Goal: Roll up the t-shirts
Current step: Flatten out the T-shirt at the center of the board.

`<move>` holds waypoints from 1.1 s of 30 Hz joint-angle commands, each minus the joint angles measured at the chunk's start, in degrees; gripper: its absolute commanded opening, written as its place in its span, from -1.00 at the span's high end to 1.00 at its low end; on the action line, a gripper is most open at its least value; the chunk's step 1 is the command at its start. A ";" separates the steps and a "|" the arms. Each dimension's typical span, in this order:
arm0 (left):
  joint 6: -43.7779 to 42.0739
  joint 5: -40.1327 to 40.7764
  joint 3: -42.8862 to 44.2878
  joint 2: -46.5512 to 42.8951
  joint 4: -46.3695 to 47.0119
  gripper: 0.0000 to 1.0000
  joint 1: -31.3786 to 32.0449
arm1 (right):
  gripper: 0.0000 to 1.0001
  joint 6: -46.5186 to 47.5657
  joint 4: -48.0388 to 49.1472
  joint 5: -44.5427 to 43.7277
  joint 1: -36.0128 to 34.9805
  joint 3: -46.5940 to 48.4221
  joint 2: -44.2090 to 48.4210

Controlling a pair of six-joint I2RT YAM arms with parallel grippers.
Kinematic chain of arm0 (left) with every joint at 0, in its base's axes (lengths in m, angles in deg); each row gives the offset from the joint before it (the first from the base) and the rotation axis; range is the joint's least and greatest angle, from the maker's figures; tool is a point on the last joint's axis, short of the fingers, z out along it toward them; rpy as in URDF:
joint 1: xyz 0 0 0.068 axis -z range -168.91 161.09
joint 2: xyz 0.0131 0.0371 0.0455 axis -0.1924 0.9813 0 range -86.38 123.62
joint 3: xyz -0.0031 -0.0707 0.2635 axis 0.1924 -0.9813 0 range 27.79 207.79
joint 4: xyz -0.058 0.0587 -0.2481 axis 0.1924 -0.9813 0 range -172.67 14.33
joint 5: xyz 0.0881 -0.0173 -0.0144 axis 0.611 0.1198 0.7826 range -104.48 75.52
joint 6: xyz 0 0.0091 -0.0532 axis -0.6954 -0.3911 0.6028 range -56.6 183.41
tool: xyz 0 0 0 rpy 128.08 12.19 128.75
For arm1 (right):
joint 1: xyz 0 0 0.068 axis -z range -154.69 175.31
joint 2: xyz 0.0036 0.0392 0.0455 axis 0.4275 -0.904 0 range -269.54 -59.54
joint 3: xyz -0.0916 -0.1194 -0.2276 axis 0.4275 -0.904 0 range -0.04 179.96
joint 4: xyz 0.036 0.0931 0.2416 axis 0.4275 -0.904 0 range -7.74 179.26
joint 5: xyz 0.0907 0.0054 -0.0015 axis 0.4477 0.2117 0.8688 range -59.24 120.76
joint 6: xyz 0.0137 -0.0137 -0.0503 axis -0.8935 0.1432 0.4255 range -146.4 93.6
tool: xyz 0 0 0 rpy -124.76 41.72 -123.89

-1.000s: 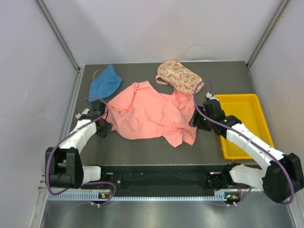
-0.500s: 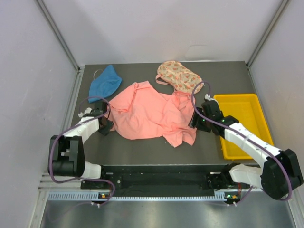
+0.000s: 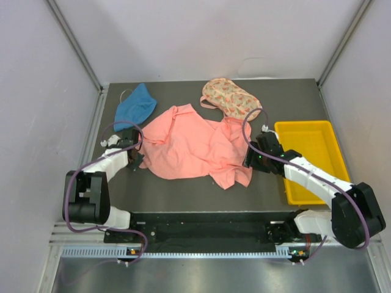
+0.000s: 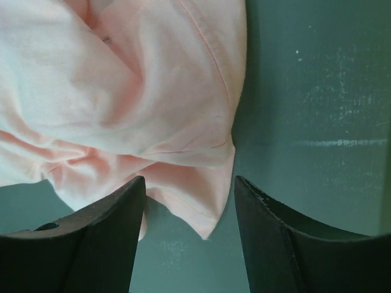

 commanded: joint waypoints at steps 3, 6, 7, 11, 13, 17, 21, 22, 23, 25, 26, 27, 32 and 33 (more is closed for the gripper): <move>-3.82 3.93 2.74 -2.91 -1.51 1.00 -0.10 | -0.17 -2.16 6.15 -2.71 -0.31 -3.11 -1.96; -4.96 4.89 3.53 -4.14 -2.82 1.00 -0.10 | -0.16 -3.30 9.13 -4.28 -0.30 -4.17 -3.19; -5.66 5.07 3.71 -4.93 -3.00 1.00 -0.10 | -0.16 -3.57 9.84 -4.73 -0.31 -4.17 -3.55; -7.24 6.30 3.88 -6.69 -3.53 1.00 -0.10 | -0.14 -4.27 13.01 -6.05 -0.31 -3.21 -4.86; -7.68 6.65 4.06 -7.22 -4.23 1.00 -0.10 | -0.08 -4.62 13.36 -6.84 -0.22 -2.51 -5.74; -8.12 7.79 4.76 -8.54 -5.81 1.00 -0.10 | 0.27 -5.41 14.06 -7.63 -0.30 -1.89 -5.92; -9.44 9.37 6.25 -10.30 -7.04 1.00 -0.10 | 1.00 -5.50 11.96 -7.81 -0.30 0.04 -4.52; -10.23 9.90 6.95 -10.65 -7.57 1.00 -0.10 | 1.00 -5.15 10.56 -7.98 -0.31 0.83 -3.99; -10.67 11.21 7.74 -10.82 -8.62 1.00 -0.10 | 1.00 -4.72 7.94 -8.16 -0.31 2.75 -2.42; -12.77 12.27 10.82 -11.44 -9.68 1.00 -0.10 | 1.00 -3.23 4.68 -9.56 -0.30 4.87 -0.31; -13.48 13.50 12.04 -11.70 -10.64 1.00 -0.10 | 1.00 -2.70 1.36 -10.00 -0.22 7.32 0.75; -14.27 14.12 14.67 -11.97 -11.00 1.00 -0.10 | 1.00 -2.08 -0.07 -11.23 -0.22 8.65 3.02; -20.25 16.84 22.68 -14.16 -11.79 1.00 -0.10 | 1.00 1.79 -7.72 -13.08 0.75 18.91 8.31; -21.30 17.02 25.13 -14.51 -11.10 1.00 -0.10 | 1.00 2.40 -9.82 -13.95 0.84 20.51 8.92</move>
